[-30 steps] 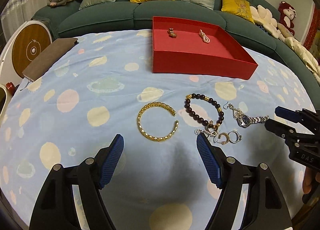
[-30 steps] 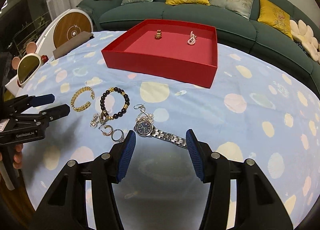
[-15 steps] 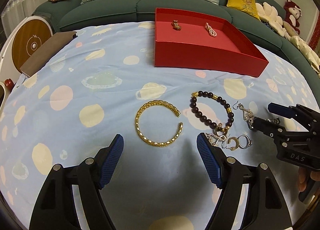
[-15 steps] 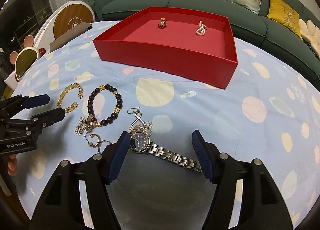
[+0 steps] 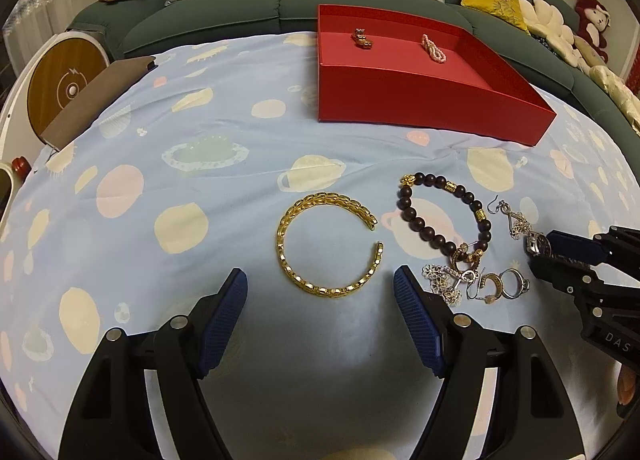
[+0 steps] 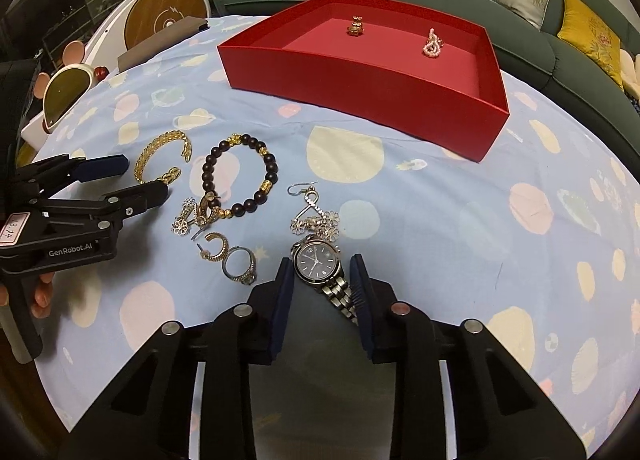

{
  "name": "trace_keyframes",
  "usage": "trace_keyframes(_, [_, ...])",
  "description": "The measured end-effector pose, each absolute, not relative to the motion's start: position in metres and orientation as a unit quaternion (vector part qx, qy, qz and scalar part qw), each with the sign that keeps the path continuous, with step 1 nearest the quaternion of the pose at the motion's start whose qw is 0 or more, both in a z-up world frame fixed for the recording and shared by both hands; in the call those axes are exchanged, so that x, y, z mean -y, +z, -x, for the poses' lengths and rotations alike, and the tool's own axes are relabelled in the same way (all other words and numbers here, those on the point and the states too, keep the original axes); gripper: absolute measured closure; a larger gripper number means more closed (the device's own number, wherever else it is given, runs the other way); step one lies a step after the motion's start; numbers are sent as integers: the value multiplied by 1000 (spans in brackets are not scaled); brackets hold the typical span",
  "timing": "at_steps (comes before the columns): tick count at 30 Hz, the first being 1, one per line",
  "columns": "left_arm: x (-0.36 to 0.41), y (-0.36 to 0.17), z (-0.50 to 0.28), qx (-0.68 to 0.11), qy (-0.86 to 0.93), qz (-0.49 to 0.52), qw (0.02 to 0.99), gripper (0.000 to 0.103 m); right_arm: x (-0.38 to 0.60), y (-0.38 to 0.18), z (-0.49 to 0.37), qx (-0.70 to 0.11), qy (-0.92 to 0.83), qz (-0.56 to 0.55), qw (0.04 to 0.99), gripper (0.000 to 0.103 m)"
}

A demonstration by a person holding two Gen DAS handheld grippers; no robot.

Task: Organize jewelry
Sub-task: 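Grasp the silver watch with the right tool while the left tool grasps the gold bangle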

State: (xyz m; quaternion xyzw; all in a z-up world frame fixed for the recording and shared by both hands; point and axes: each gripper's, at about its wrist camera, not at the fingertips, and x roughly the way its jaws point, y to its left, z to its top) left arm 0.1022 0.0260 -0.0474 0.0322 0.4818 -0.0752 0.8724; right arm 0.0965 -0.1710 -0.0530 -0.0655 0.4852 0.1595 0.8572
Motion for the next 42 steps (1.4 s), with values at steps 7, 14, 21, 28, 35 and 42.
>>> trace_keyframes(7, [-24,-49,-104,-481,-72,-34,873,30,168,-53,-83,-497,153,62,852,80])
trace_keyframes(14, [-25,-49,-104,-476,-77,-32,876,30,164,-53,-87,-488,146,58,859,79])
trace_keyframes(21, [-29,-49,-111,-467,-77,-23,880,30,165,-52,-86,-488,138,47,860,80])
trace_keyframes(28, [-22,-51,-109,-451,-80,-44,888,40,166,-48,-85,-486,137,34,862,80])
trace_keyframes(35, [-16,-49,-105,-450,-97,-45,887,50,171,-45,-85,-484,131,25,865,80])
trace_keyframes(42, [-16,-35,-98,-443,-108,-24,890,51,177,-38,-86,-474,126,12,871,80])
